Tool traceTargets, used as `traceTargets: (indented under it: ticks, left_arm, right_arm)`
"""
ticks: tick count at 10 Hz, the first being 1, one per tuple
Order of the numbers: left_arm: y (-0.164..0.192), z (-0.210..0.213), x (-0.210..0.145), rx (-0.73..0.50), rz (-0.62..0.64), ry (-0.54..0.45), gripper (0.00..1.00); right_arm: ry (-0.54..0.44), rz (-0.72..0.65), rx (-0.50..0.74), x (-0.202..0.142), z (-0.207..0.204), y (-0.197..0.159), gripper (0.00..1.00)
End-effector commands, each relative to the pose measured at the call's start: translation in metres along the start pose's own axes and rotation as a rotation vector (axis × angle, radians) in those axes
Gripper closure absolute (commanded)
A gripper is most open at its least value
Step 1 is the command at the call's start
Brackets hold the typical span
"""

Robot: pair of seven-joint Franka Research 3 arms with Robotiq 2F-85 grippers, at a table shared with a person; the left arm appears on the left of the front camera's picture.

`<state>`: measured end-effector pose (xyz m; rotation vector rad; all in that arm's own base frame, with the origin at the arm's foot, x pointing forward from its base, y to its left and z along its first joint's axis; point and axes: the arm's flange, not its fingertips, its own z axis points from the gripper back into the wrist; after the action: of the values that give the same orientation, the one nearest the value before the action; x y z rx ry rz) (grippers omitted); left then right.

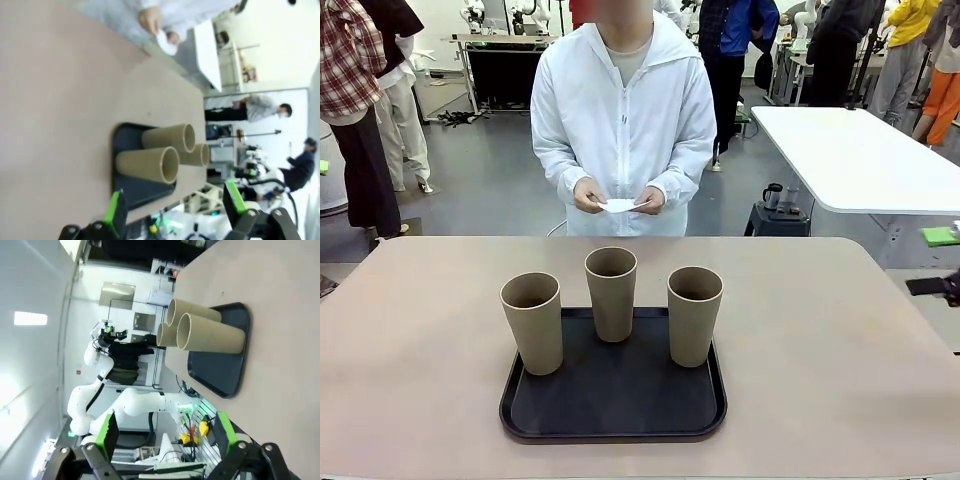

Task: Place coasters on the table and set cups on them.
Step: Pick up one Reusable plastic cup and place it on a coaster set by the human.

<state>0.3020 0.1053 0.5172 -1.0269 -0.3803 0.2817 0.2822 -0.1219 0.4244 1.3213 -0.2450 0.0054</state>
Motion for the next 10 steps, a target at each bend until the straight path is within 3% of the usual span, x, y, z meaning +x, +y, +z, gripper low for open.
traceTargets:
  ticks: [1, 4, 8, 9, 10]
  left_arm:
    - [0.002, 0.013, -0.009, 0.045, 0.022, 0.008, 0.00]
    - [0.022, 0.023, -0.024, 0.028, 0.094, -0.011, 0.00]
    - [0.028, 0.001, -0.045, 0.005, 0.131, -0.015, 0.00]
    - [0.025, 0.032, -0.011, 0.014, 0.110, -0.016, 0.00]
    - [0.025, 0.032, -0.011, 0.014, 0.110, -0.016, 0.00]
  right_arm:
    - [-0.046, 0.000, -0.045, -0.037, -0.002, -0.006, 0.00]
    - [-0.088, -0.034, -0.062, -0.049, 0.011, -0.011, 0.00]
    - [-0.068, 0.007, -0.071, -0.048, 0.009, -0.007, 0.00]
    - [-0.096, -0.049, -0.075, -0.023, 0.039, -0.007, 0.00]
    - [-0.096, -0.049, -0.075, -0.023, 0.039, -0.007, 0.00]
